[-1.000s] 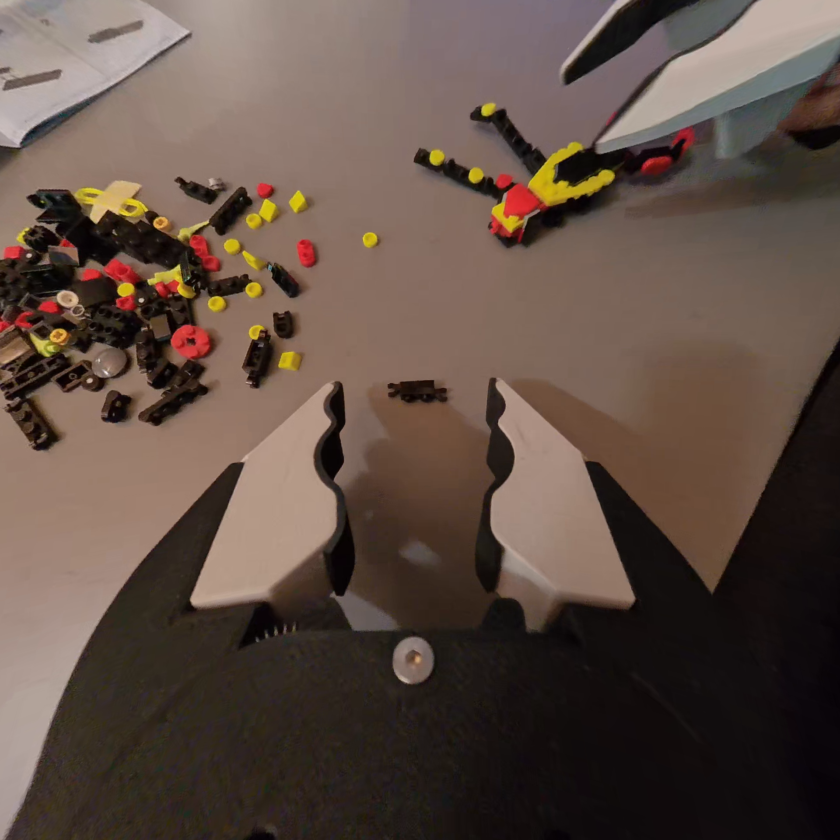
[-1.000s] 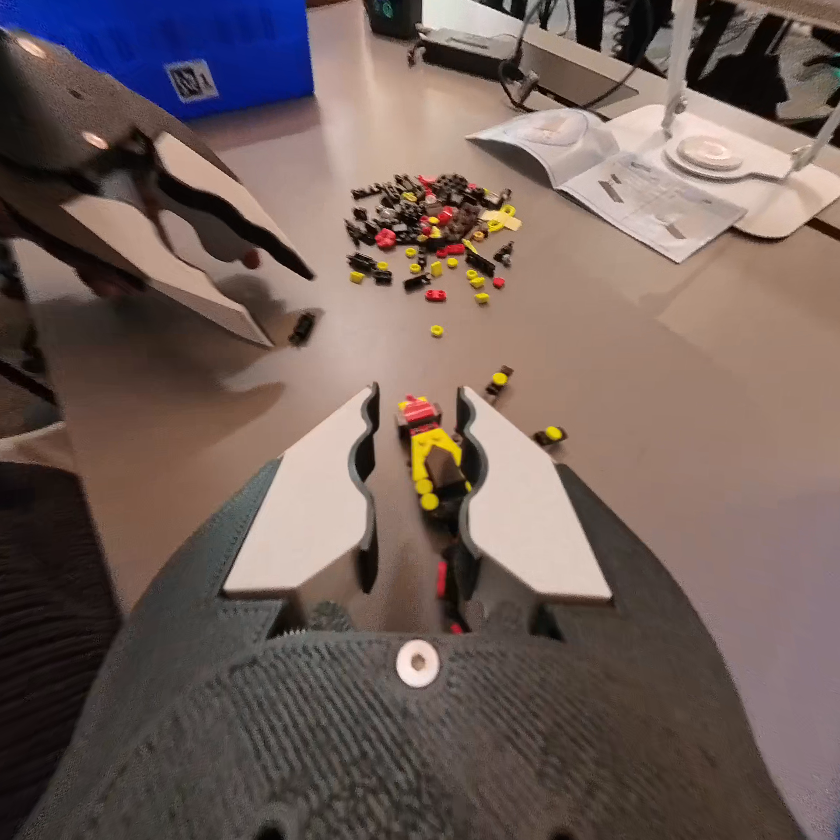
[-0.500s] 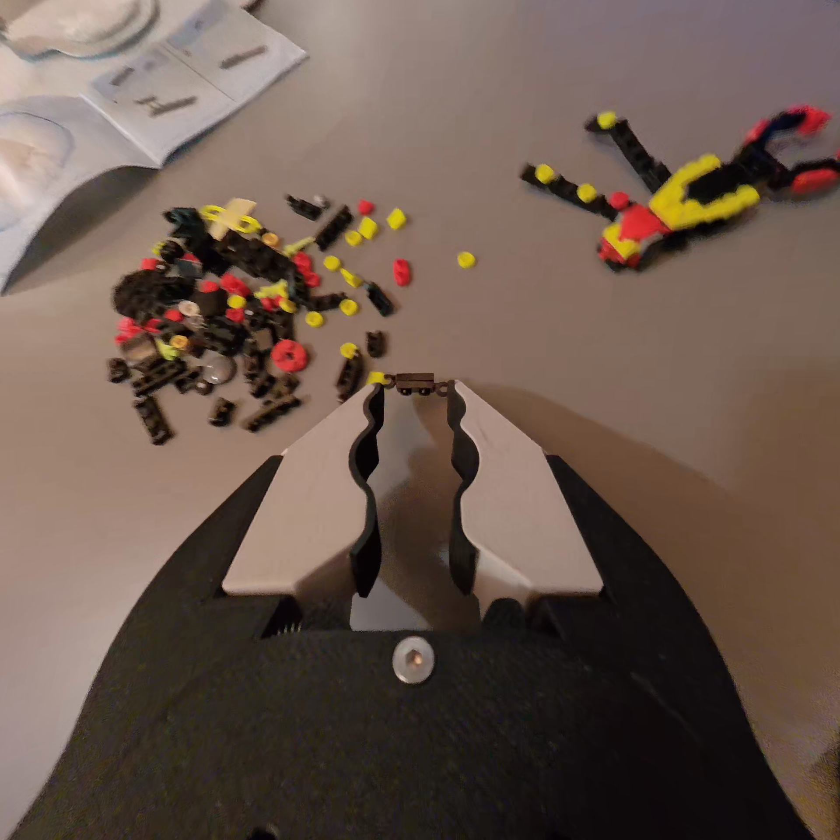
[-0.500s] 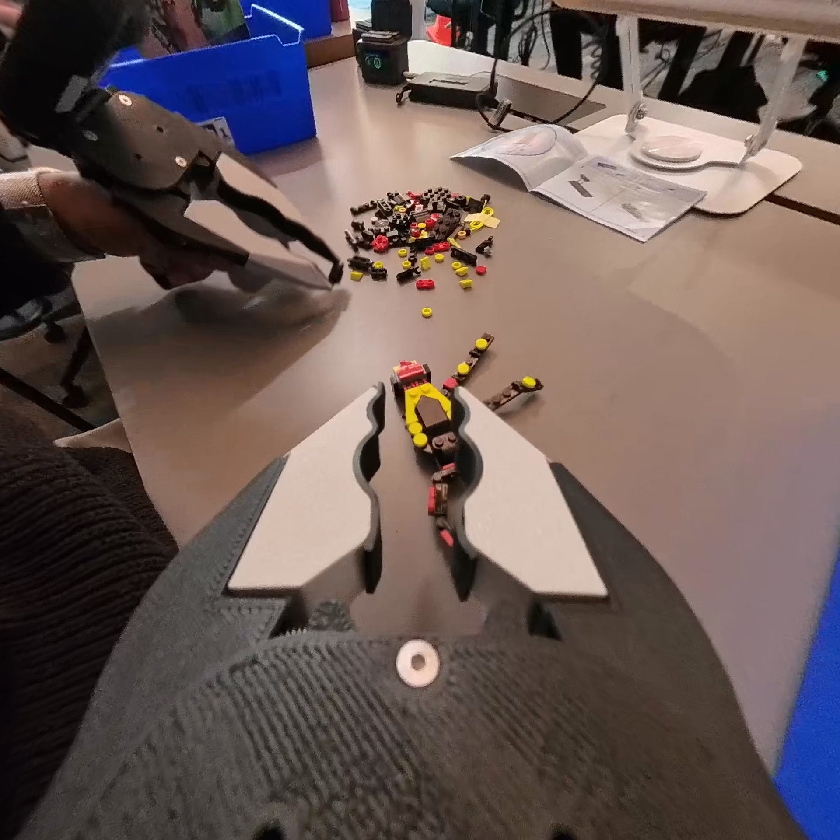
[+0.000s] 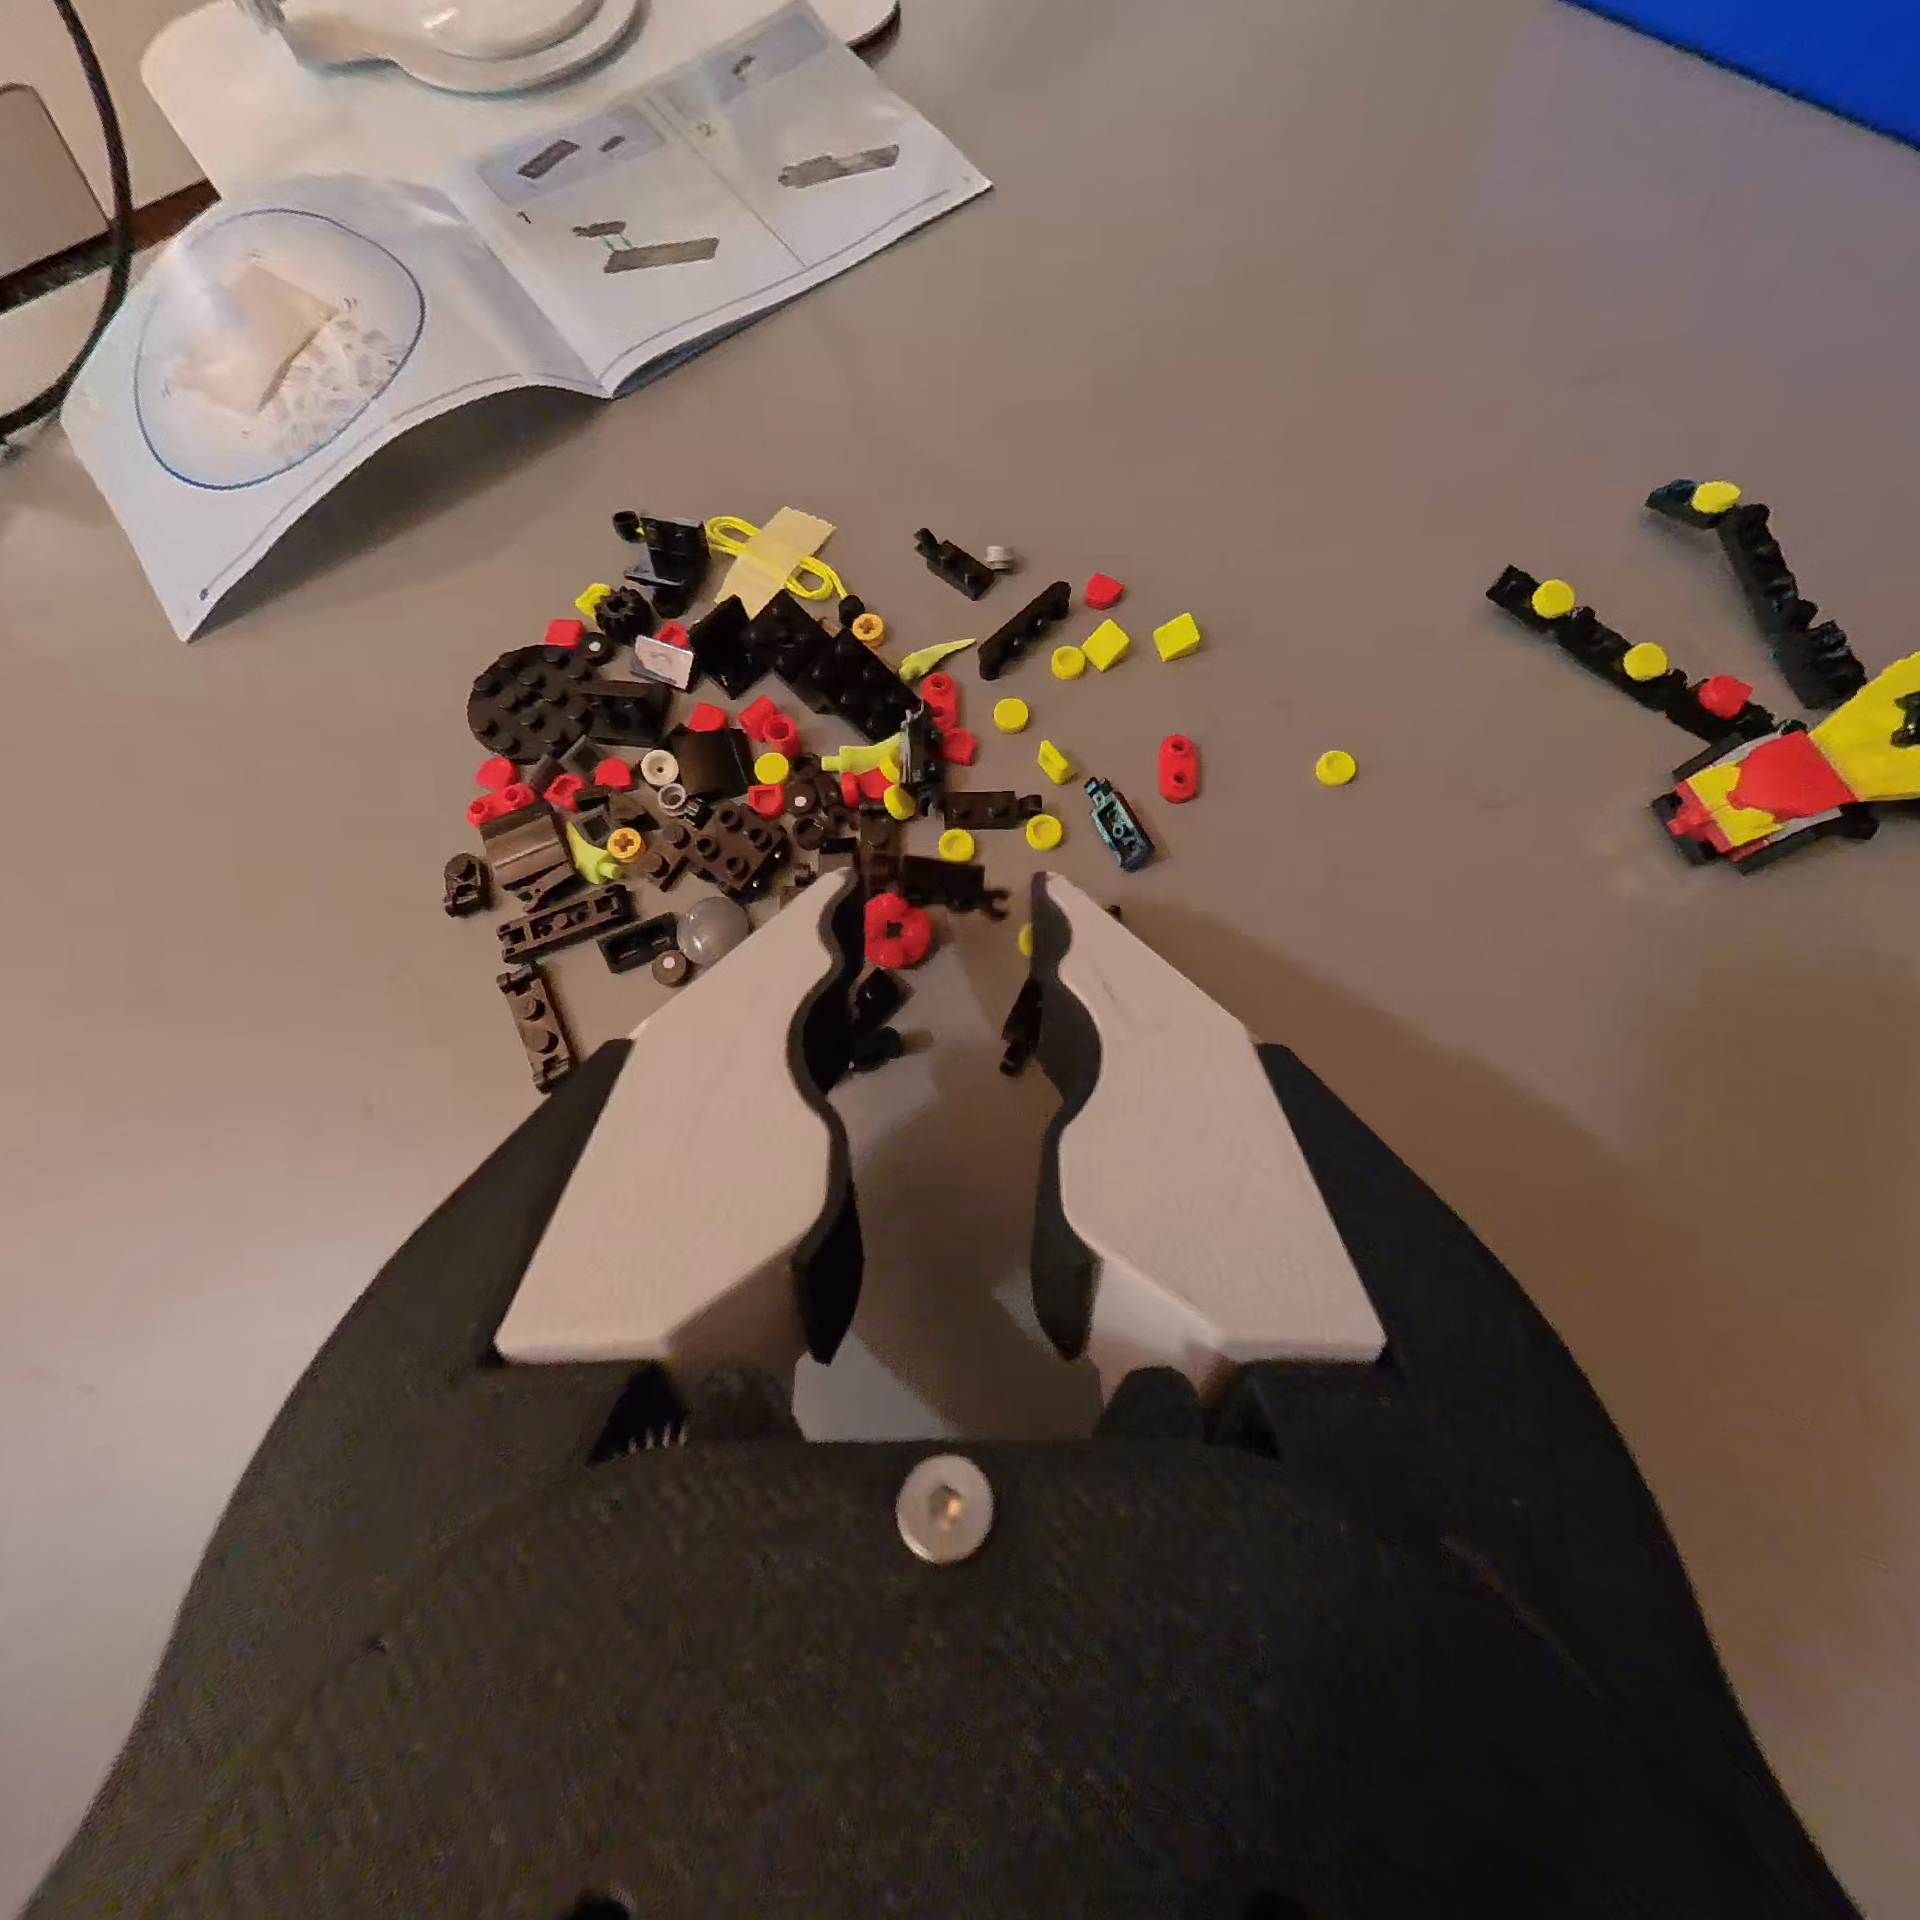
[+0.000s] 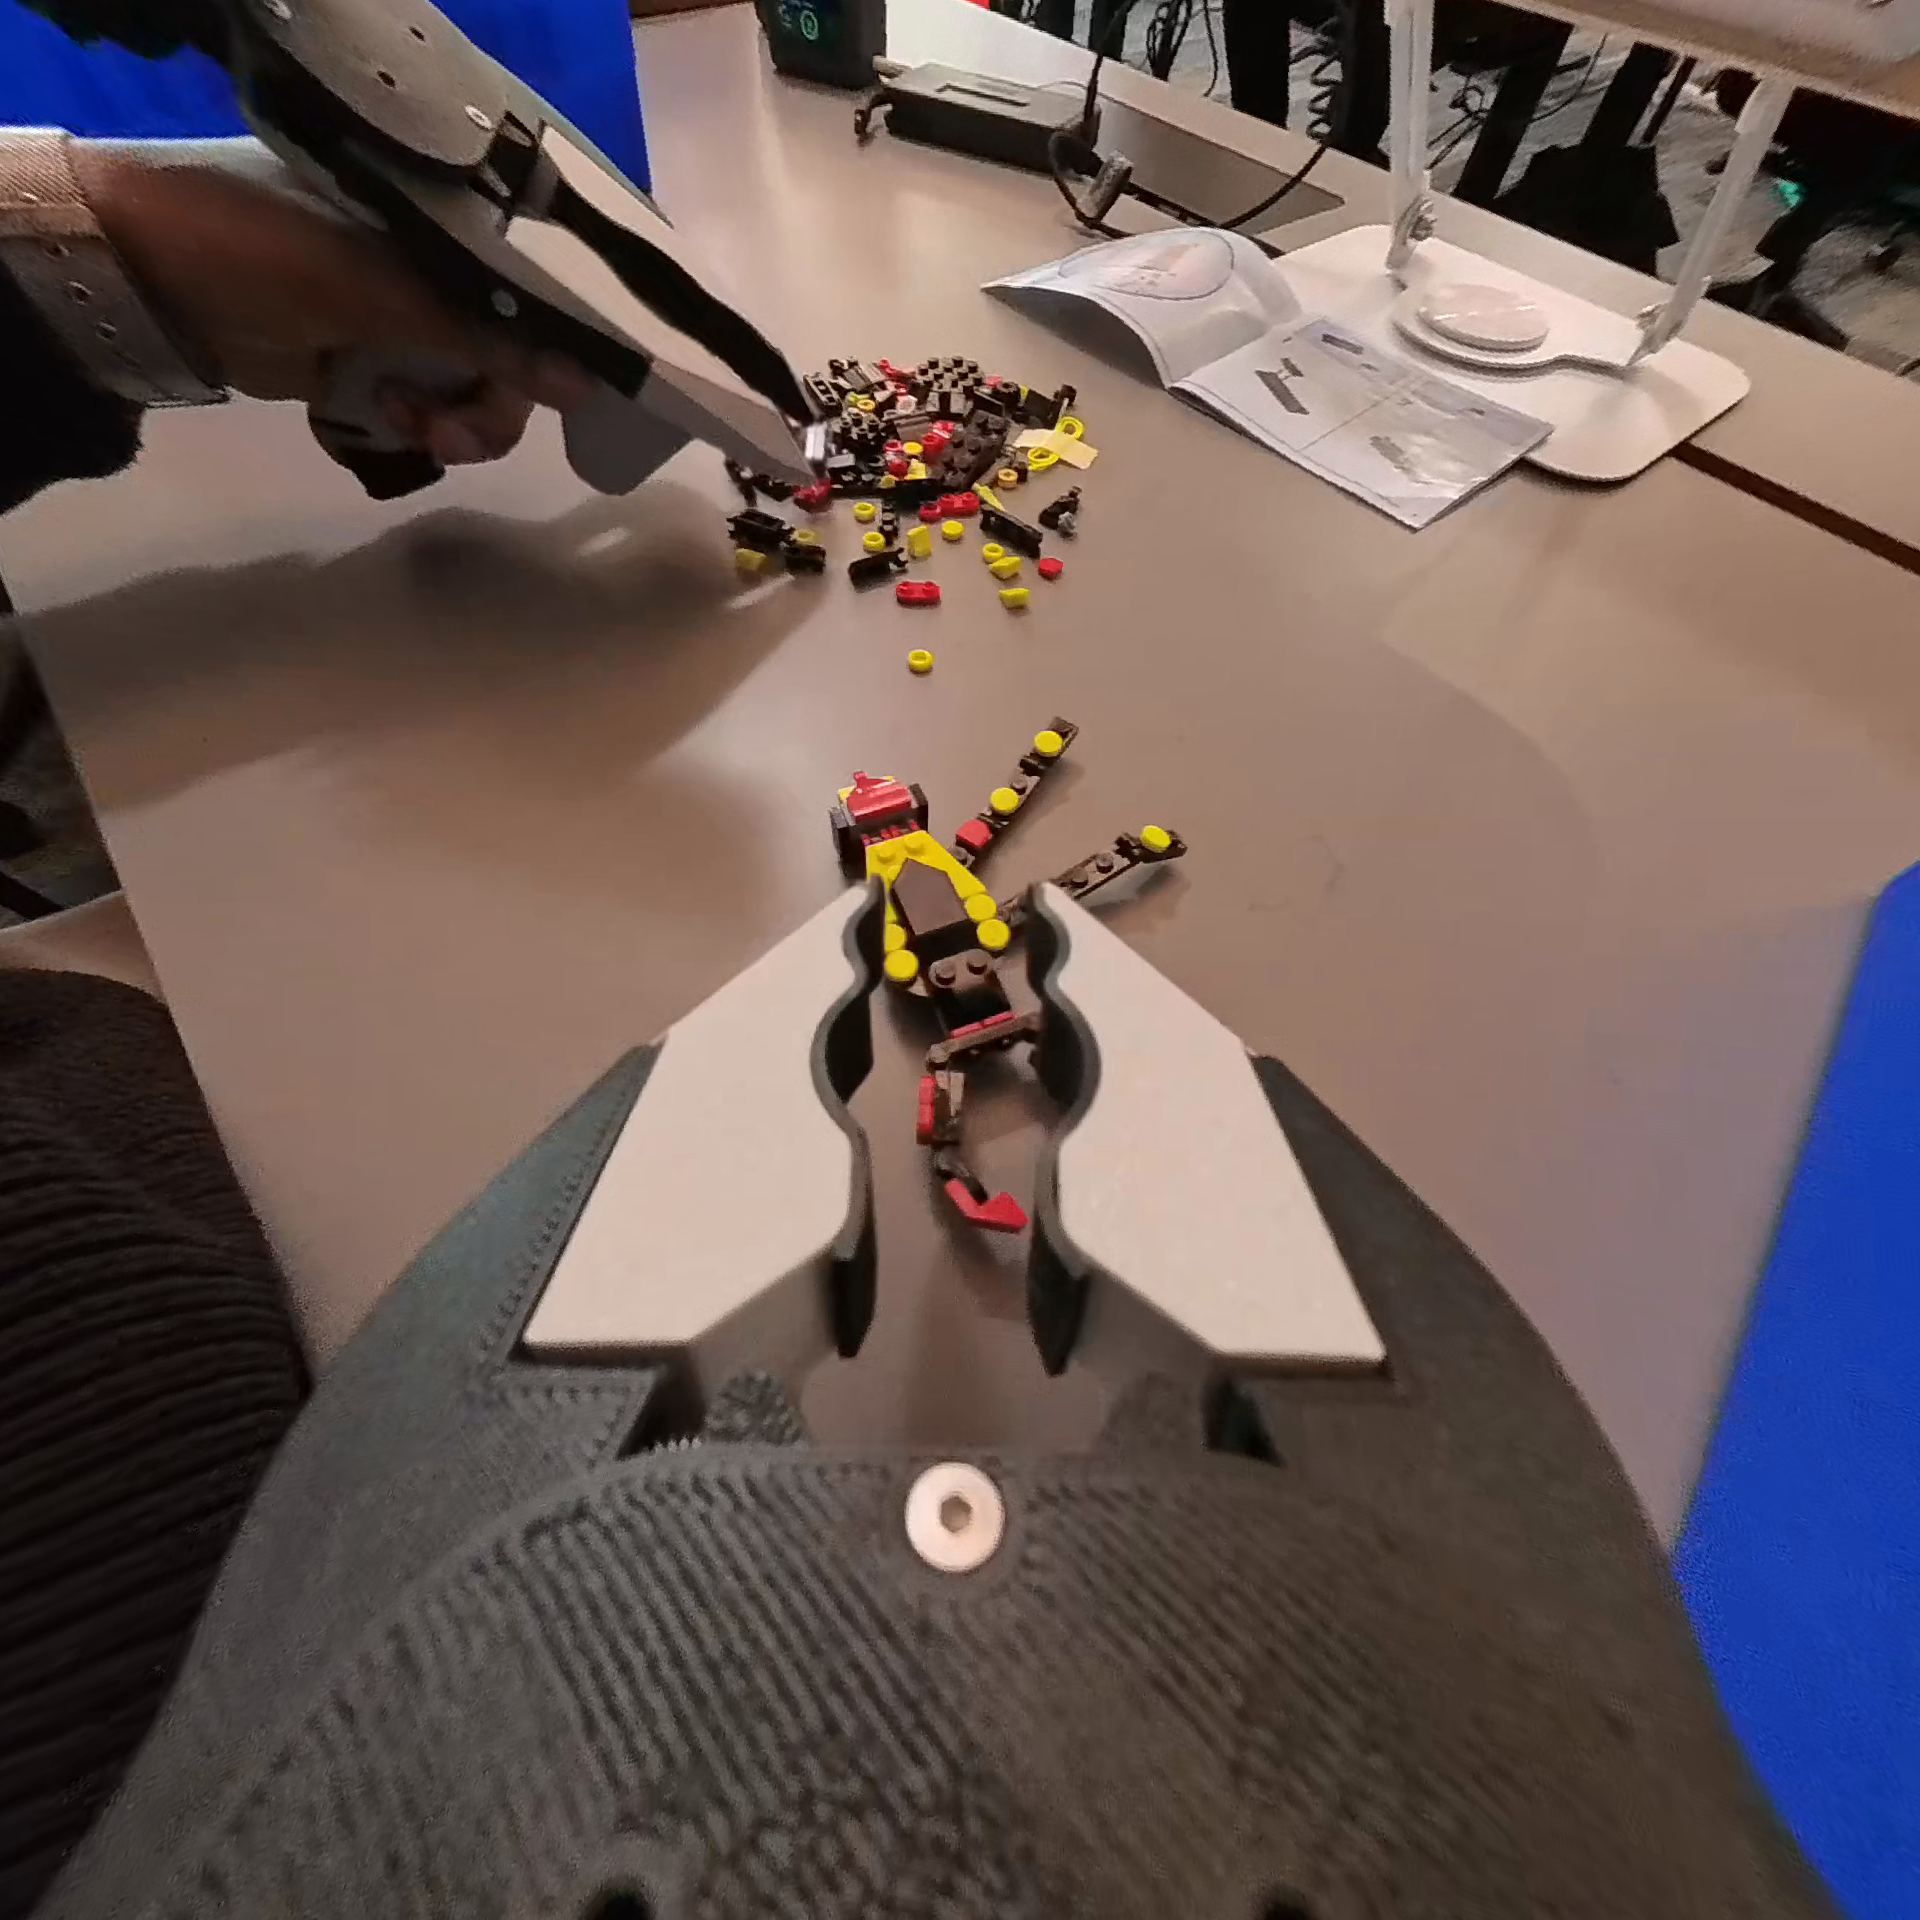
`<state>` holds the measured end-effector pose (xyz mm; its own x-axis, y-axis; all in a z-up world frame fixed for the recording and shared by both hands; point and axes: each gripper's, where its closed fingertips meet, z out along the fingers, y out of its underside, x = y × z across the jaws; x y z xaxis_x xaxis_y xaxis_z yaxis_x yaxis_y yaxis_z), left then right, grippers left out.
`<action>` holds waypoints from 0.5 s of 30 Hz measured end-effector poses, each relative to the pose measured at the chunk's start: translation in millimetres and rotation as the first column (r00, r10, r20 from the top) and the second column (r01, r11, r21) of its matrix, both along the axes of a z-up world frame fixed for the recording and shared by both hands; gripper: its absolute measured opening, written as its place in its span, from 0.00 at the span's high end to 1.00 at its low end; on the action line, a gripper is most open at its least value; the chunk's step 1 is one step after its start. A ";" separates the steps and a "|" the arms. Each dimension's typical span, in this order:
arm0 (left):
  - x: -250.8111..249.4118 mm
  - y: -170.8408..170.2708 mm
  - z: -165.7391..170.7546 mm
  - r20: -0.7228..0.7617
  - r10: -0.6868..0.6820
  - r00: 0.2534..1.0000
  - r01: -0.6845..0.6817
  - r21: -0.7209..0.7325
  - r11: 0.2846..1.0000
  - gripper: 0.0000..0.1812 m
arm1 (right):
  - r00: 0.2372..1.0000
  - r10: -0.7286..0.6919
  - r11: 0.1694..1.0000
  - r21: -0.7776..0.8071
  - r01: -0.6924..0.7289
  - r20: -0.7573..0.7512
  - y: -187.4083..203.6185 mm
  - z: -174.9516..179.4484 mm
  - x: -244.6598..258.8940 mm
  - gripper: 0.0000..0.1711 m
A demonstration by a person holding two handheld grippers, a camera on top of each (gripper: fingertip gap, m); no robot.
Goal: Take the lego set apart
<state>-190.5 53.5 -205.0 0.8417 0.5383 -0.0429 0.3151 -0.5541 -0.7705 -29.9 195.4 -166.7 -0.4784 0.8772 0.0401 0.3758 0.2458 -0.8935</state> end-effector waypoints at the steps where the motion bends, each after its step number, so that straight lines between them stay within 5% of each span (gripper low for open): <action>1: 1.4 -0.6 0.1 -0.002 -0.004 1.000 0.004 -0.004 1.000 0.78 | 1.000 0.000 1.000 -0.002 0.000 0.005 0.0 -0.9 -0.3 0.85; 6: 16.8 4.1 21.7 -0.013 -0.012 1.000 0.013 0.092 0.996 0.71 | 0.999 0.019 1.000 0.017 -0.020 0.049 1.3 -9.4 1.1 0.85; 15: 126.7 105.7 15.1 -0.010 -0.405 0.914 0.403 0.117 0.908 0.67 | 0.984 0.041 0.995 -0.099 -0.024 0.171 14.6 -15.2 10.7 0.86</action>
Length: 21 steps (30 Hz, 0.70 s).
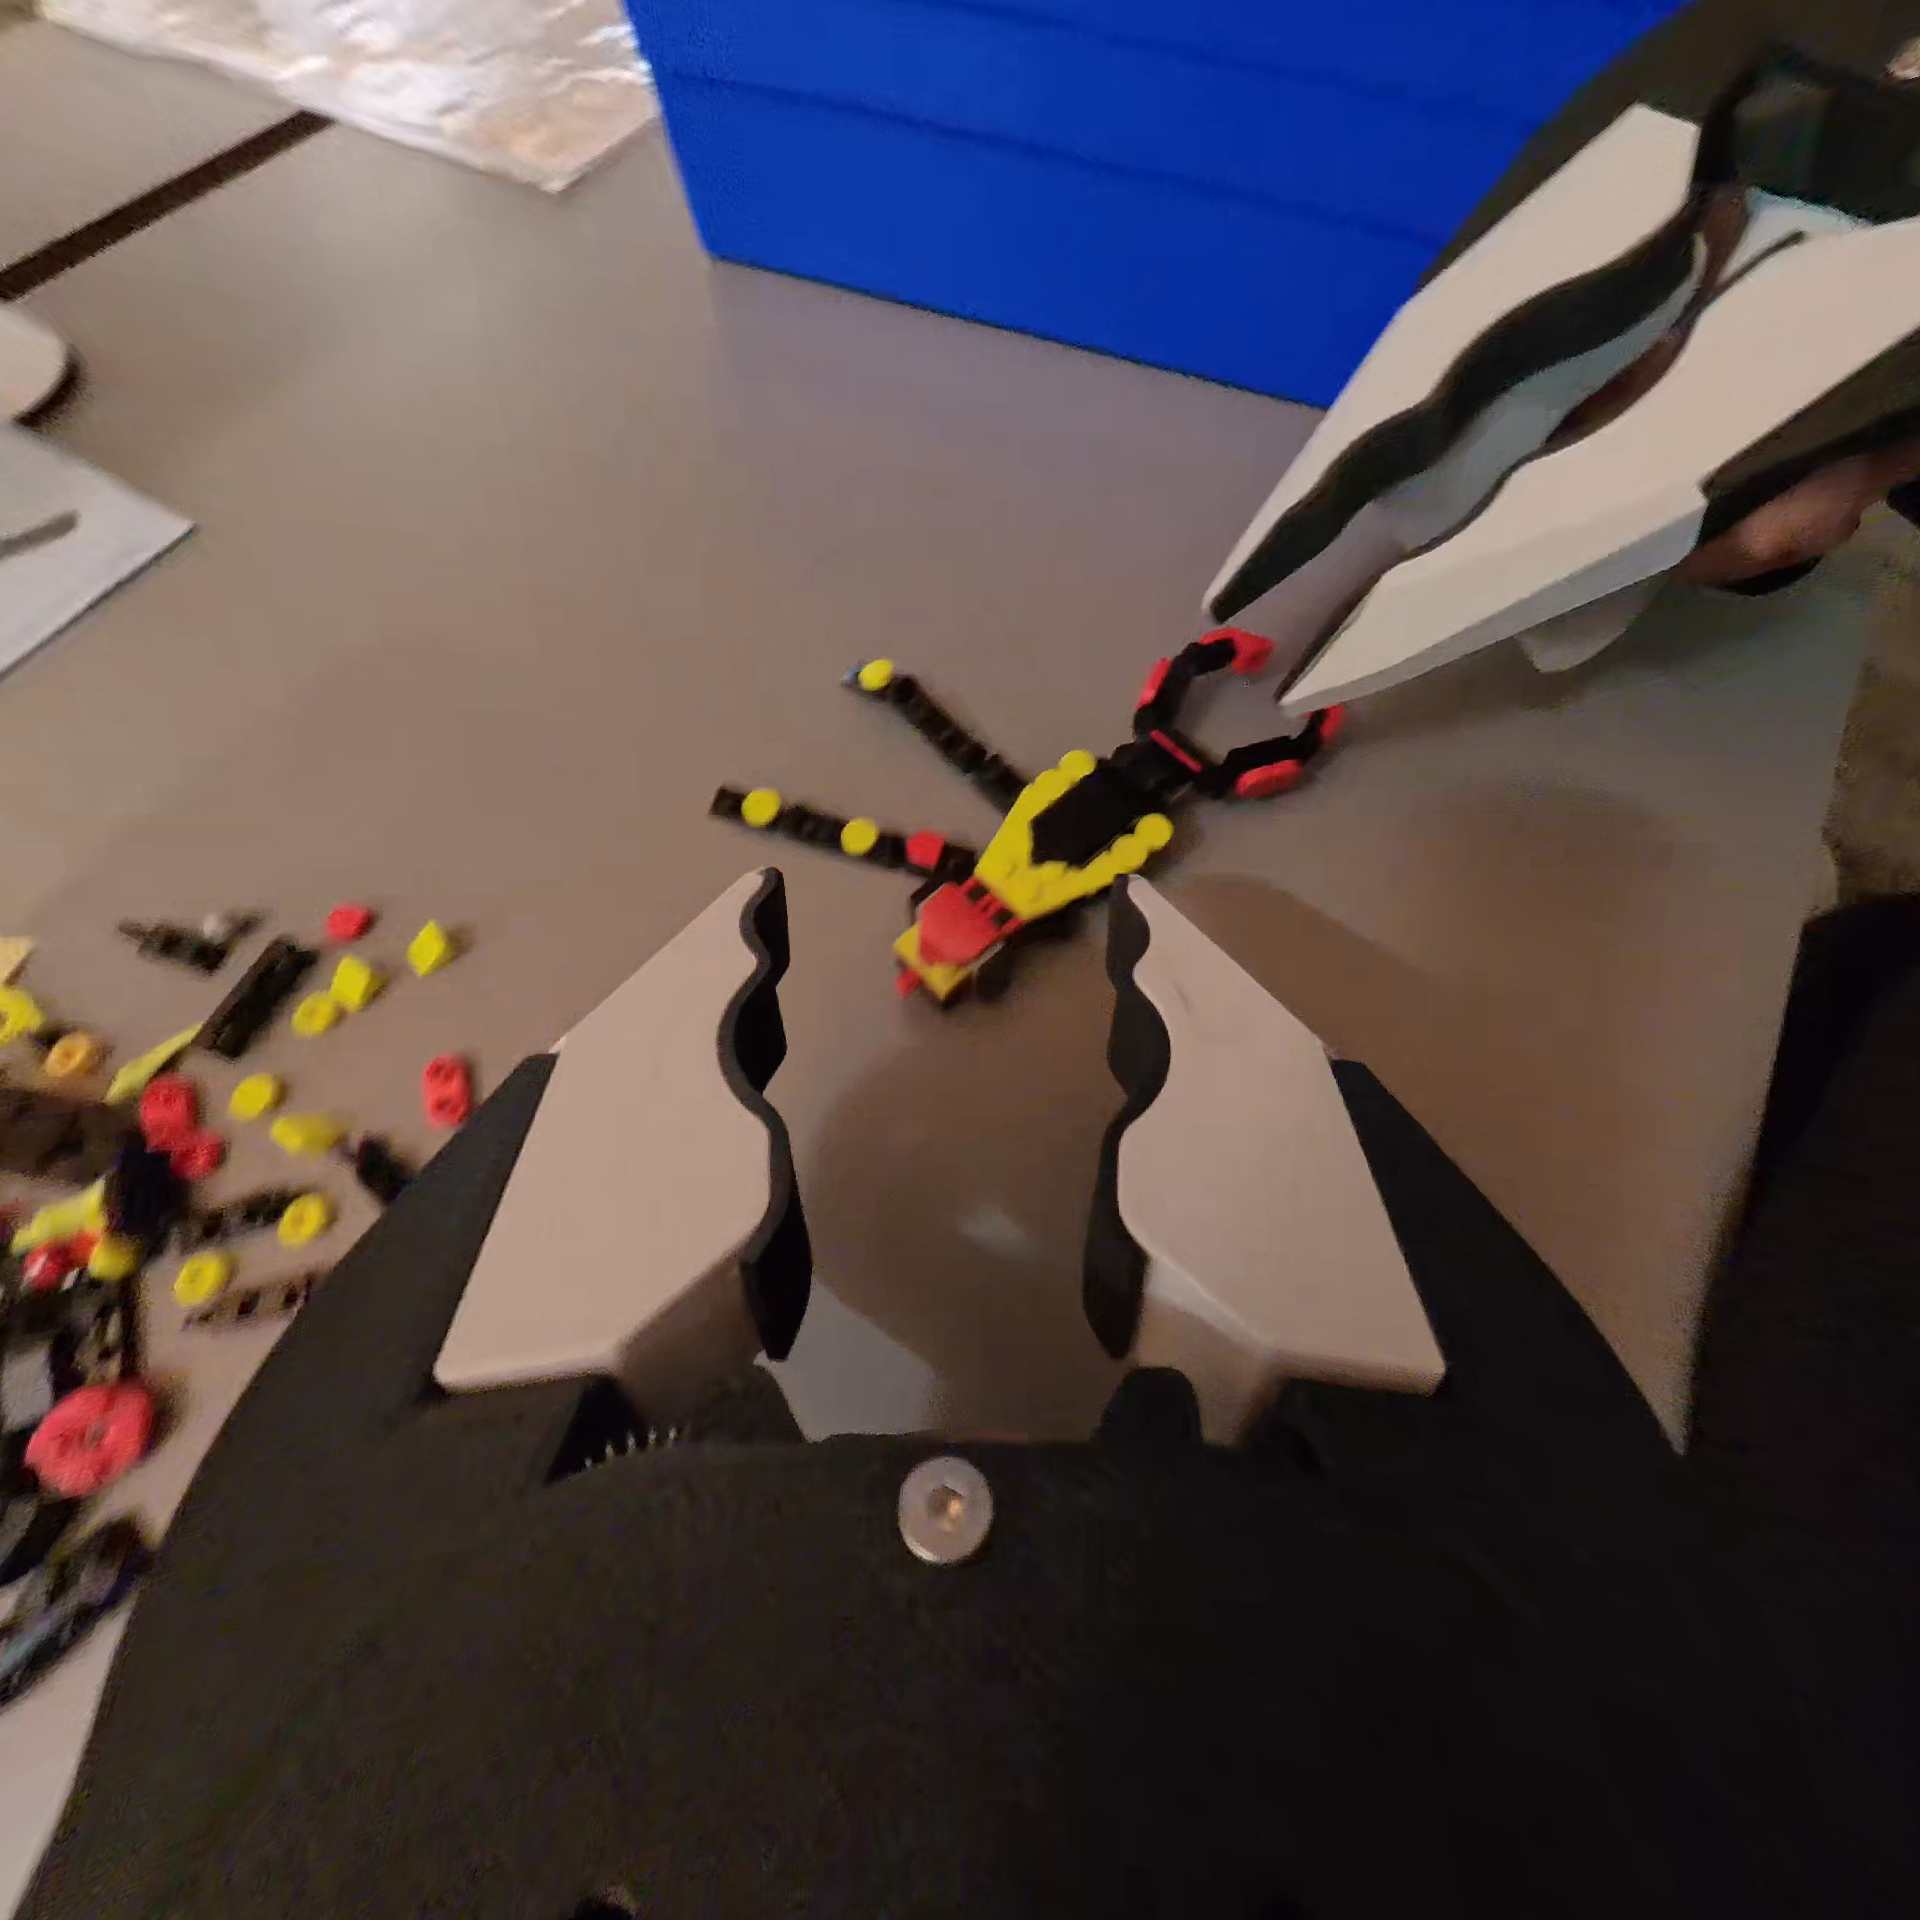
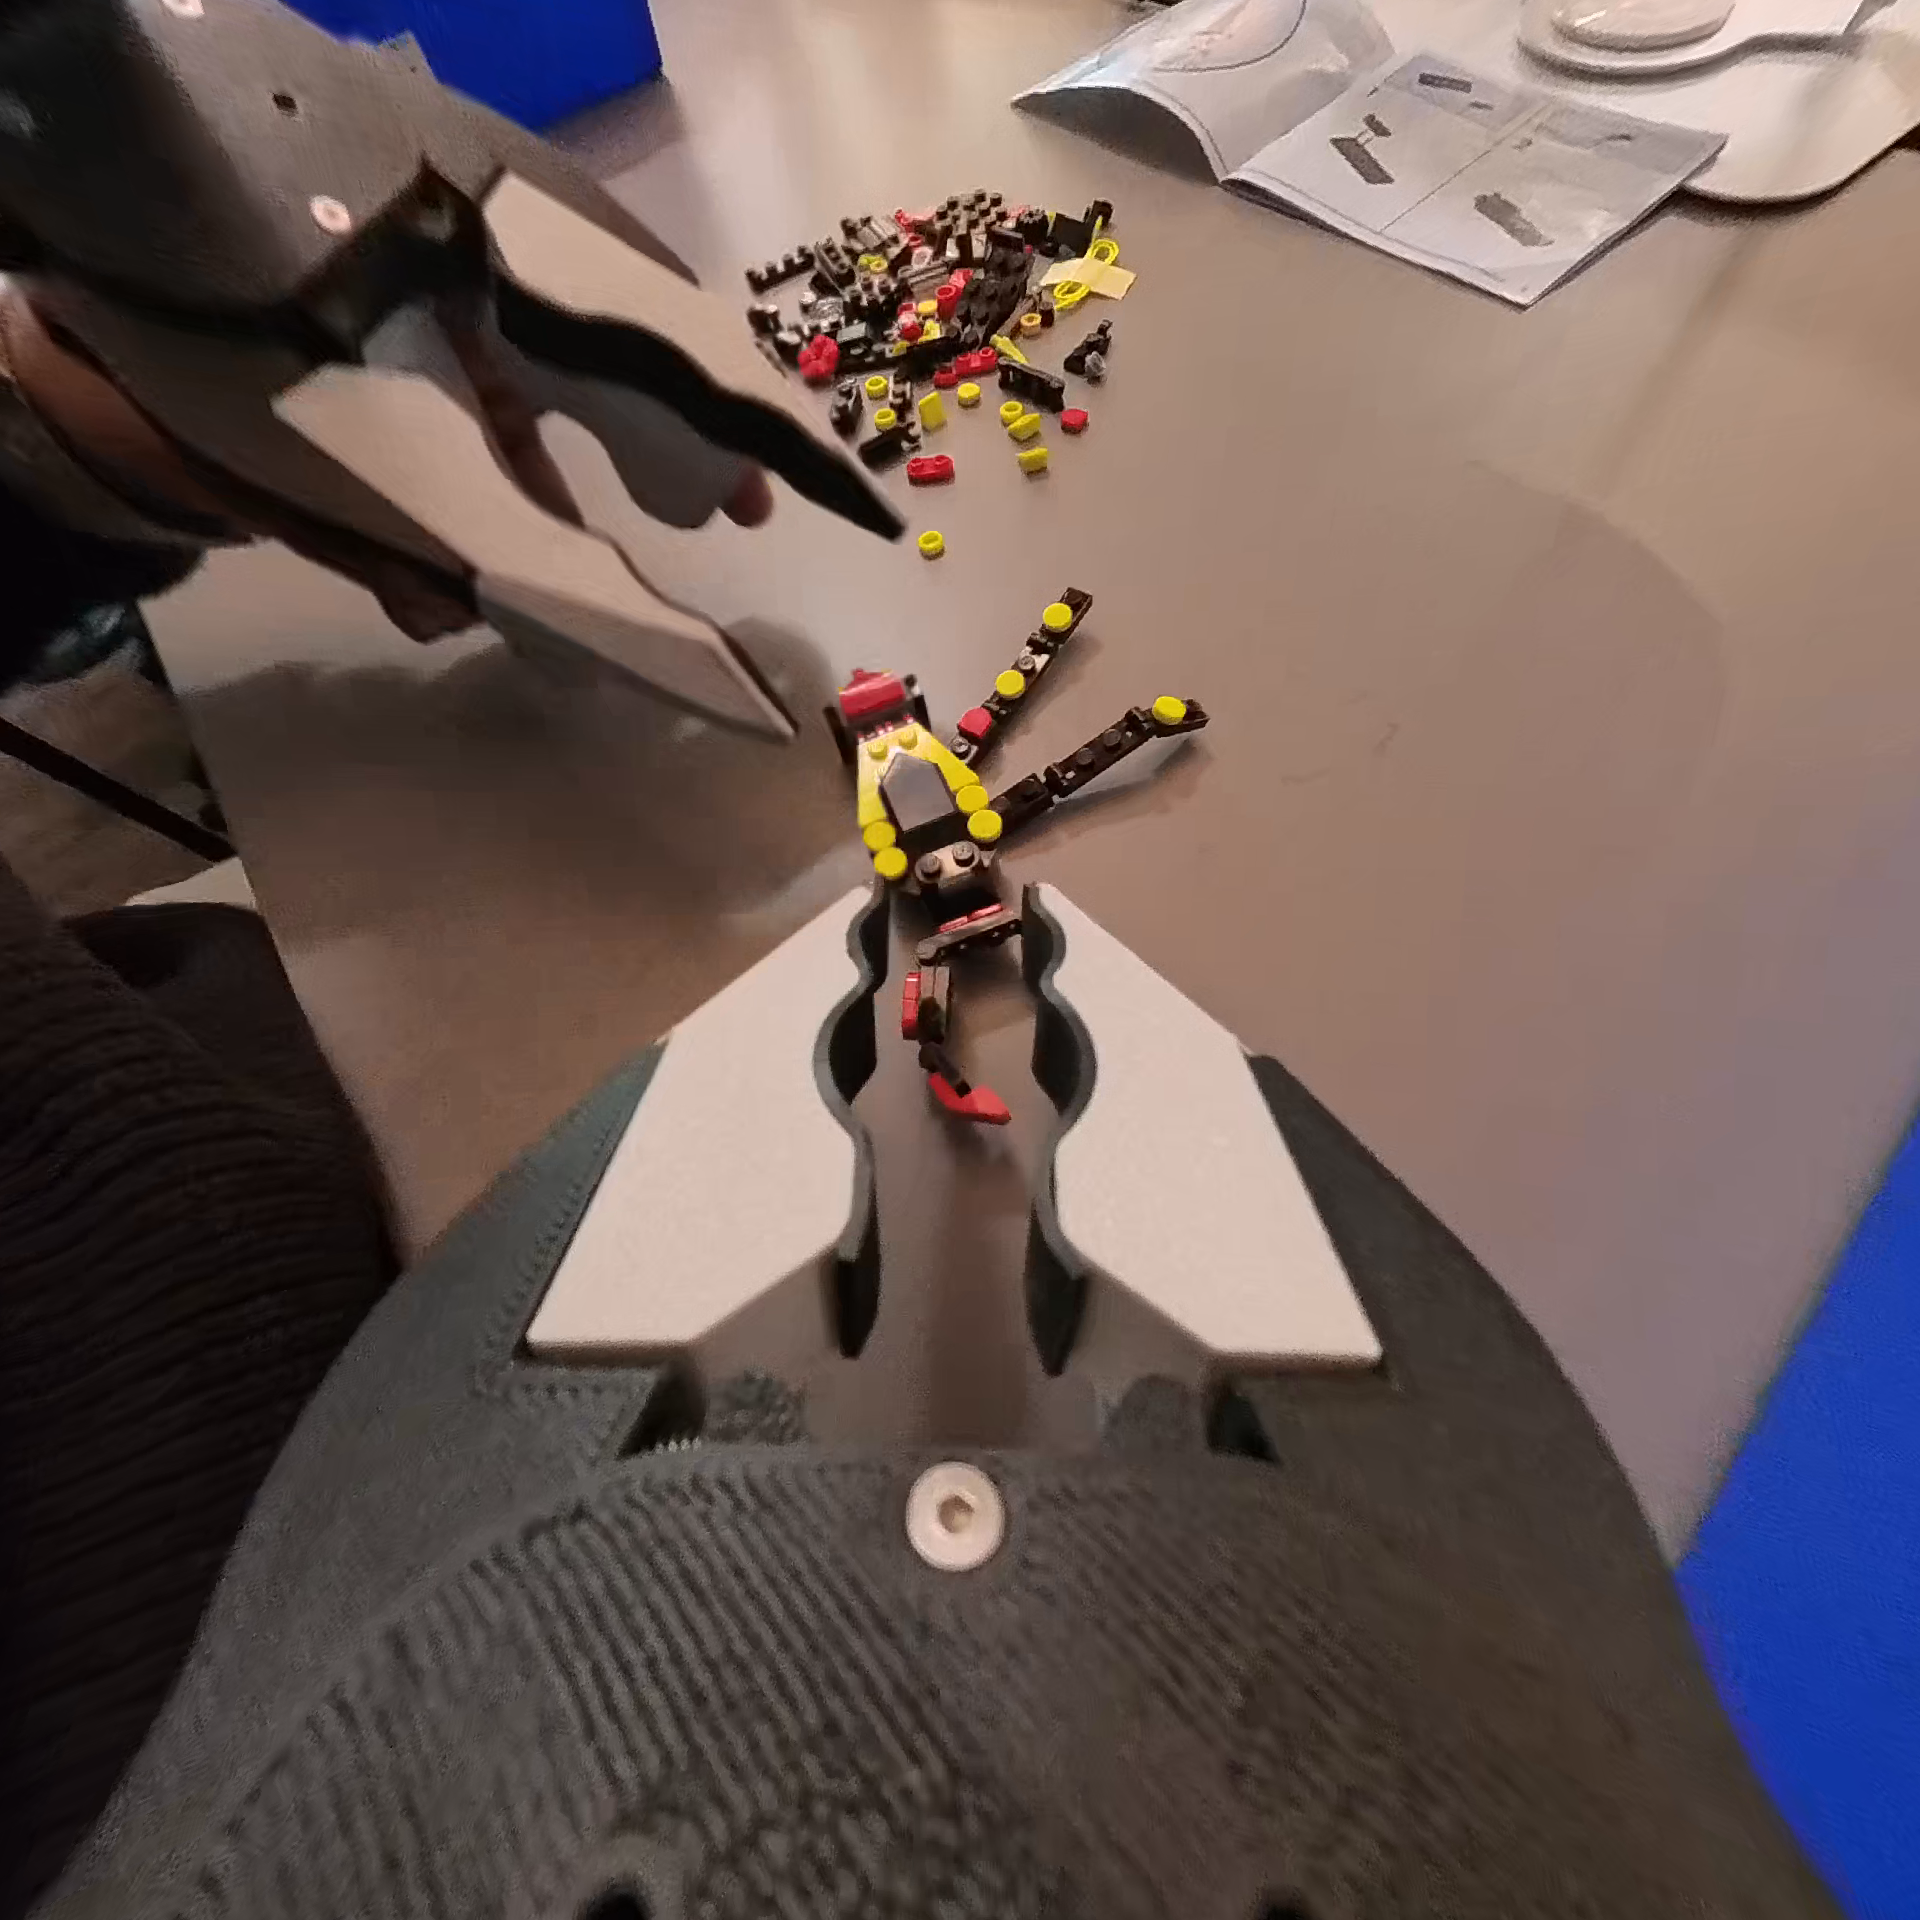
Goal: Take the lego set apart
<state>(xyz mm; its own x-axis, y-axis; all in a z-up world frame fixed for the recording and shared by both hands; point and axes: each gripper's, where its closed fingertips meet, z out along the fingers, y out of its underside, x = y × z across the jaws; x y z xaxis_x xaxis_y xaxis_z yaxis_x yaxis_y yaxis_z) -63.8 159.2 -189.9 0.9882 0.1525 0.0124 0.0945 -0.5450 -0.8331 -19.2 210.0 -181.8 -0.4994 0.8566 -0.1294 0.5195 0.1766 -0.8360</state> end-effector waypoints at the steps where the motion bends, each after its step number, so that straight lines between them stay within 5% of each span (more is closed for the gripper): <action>1: 3.2 7.9 -1.3 -0.024 -0.018 1.000 0.018 0.000 1.000 0.66 | 1.000 0.002 1.000 -0.006 -0.002 0.012 -0.1 -2.5 0.3 0.85; 9: 17.9 31.2 -18.5 -0.055 -0.097 0.994 0.093 -0.074 0.993 0.72 | 0.996 0.015 0.994 0.104 -0.025 0.090 -0.1 -28.9 4.8 0.79; 17: 31.8 -4.5 -19.8 -0.044 -0.152 0.987 0.143 -0.165 0.976 0.83 | 0.997 0.053 0.996 0.075 -0.057 0.063 -11.1 -23.7 5.3 0.83; 21: 23.7 -11.7 -2.2 -0.052 -0.097 0.994 0.092 -0.089 0.992 0.81 | 0.998 0.062 0.993 0.101 -0.064 0.018 -12.5 -21.3 2.5 0.85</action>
